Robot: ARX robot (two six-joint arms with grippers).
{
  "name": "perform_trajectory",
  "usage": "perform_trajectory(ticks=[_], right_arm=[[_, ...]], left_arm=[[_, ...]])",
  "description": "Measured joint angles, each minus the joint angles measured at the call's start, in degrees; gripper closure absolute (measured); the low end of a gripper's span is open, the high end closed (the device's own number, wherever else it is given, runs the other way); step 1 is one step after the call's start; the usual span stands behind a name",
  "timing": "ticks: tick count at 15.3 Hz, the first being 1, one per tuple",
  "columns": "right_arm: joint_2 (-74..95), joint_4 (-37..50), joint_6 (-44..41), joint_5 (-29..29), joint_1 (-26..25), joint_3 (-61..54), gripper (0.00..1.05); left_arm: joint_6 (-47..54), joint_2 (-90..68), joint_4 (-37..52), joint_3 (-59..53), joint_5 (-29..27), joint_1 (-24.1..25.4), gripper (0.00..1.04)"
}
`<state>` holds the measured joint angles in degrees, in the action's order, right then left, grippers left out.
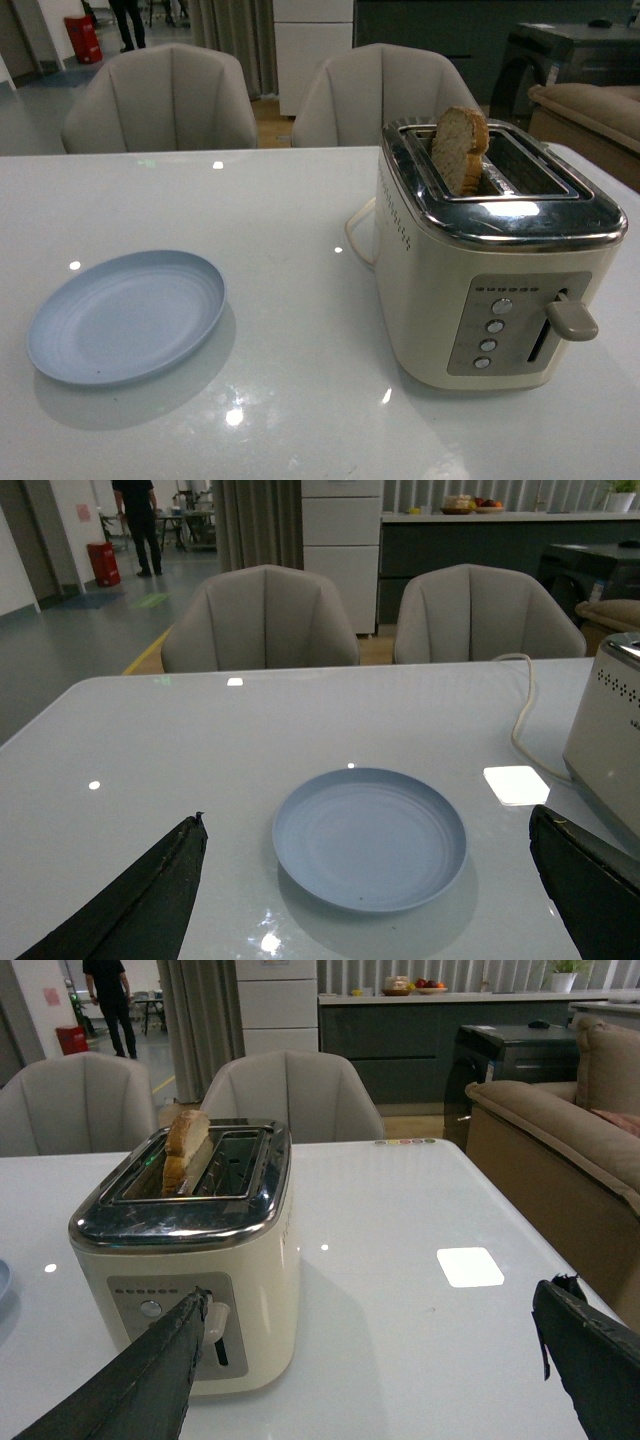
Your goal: Left arm holds plate, right arm toasts bread
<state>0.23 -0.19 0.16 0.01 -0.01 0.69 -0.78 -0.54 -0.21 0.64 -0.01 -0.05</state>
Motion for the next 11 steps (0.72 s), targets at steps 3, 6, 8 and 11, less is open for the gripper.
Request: perform_trajectory(ticks=[3,6,8,11], right_arm=[[0.02,0.00,0.00,0.00,0.00,0.00,0.06],[0.00,0.00,-0.02,0.00,0.00,0.00,0.06],[0.00,0.00,-0.02,0.00,0.00,0.00,0.06],[0.00,0.00,-0.02,0.00,0.00,0.00,0.06]], left_arm=[[0.00,0.02,0.02,0.00,0.00,0.00,0.07],[0.00,0.00,0.00,0.00,0.00,0.00,0.07],[0.00,0.00,0.00,0.00,0.00,0.00,0.07],[0.00,0.02,0.00,0.00,0.00,0.00,0.07]])
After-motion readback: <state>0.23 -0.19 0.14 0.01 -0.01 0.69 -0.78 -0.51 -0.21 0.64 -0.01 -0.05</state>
